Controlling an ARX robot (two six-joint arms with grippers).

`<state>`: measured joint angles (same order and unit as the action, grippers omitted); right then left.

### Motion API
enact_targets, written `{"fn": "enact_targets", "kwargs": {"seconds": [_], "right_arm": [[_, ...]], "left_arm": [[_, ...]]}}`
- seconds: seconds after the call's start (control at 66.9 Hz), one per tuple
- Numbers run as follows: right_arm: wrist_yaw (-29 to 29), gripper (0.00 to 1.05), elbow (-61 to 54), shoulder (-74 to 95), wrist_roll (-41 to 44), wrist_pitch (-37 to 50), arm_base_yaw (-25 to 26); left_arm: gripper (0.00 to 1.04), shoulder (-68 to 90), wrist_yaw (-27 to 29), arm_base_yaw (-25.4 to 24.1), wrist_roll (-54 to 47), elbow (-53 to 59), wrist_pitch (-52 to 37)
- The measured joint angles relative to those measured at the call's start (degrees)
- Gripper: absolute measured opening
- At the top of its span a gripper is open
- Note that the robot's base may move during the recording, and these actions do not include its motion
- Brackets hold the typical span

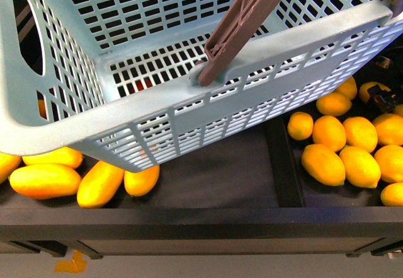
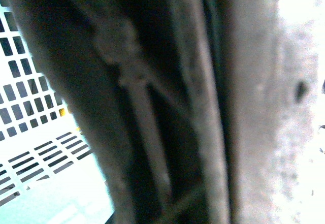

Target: Pick lemon and mango into basket

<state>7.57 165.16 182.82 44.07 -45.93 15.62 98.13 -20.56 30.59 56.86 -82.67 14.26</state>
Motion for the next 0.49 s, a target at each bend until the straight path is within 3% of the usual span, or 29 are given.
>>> {"fn": "enact_targets", "kwargs": {"seconds": [0.493], "right_arm": [[-1.01,0.96,0.66,2.40,1.92,0.59,0.15]], "left_arm": [[0.15,0.00,0.00,0.00,0.00,0.00,0.00]]}}
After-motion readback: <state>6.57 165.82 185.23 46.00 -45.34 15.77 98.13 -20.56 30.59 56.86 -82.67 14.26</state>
